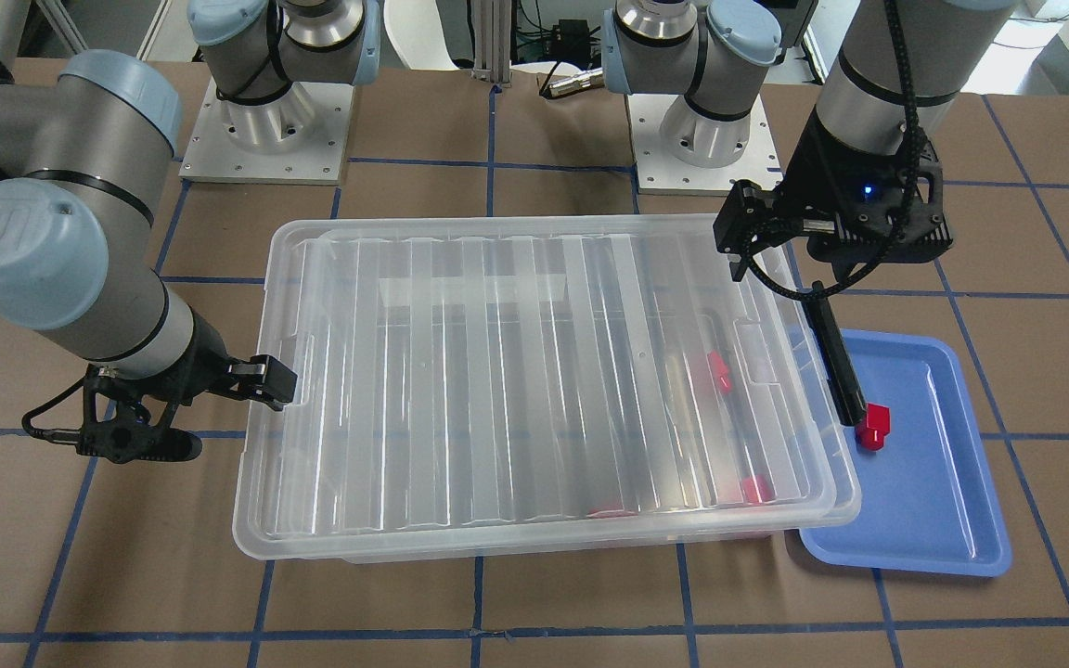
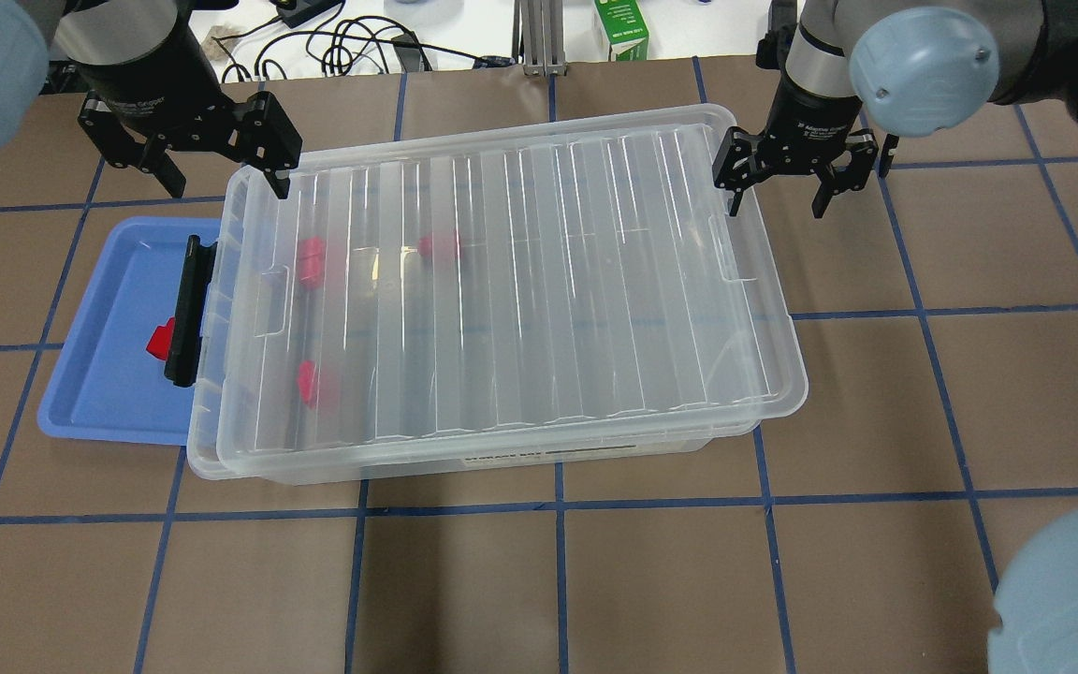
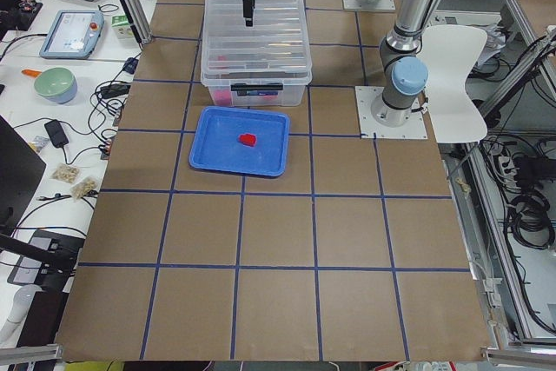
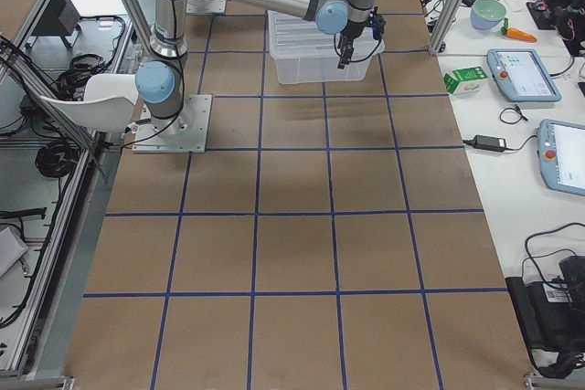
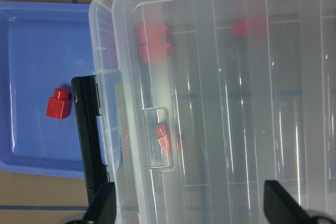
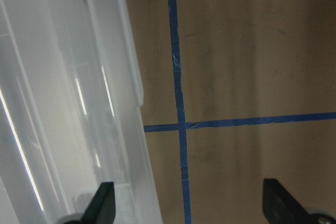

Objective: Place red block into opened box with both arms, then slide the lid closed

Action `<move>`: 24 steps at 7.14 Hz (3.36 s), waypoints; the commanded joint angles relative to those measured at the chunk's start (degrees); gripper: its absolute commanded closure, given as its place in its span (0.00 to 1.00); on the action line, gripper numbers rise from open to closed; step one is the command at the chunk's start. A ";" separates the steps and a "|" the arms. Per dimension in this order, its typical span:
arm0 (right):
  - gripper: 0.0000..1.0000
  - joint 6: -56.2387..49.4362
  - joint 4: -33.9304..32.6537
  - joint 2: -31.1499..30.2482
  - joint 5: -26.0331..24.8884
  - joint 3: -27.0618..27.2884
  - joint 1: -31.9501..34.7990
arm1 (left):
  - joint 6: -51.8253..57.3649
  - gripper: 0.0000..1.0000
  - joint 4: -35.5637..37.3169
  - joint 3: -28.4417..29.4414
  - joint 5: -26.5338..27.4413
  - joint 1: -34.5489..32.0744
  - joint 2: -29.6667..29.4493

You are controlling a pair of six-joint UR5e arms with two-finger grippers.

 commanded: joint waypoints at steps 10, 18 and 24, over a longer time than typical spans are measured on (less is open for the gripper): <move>0.00 -0.19 0.00 0.84 -3.76 -0.08 -3.58 | 0.00 0.00 0.00 -0.03 0.00 0.00 0.05; 0.00 -5.46 -0.08 0.84 -6.66 -0.60 -9.12 | 0.09 0.00 0.00 -0.03 0.00 0.00 0.05; 0.00 -11.35 -0.26 1.02 -8.33 -0.60 -12.73 | 0.44 0.00 -0.09 -0.12 0.09 0.00 0.14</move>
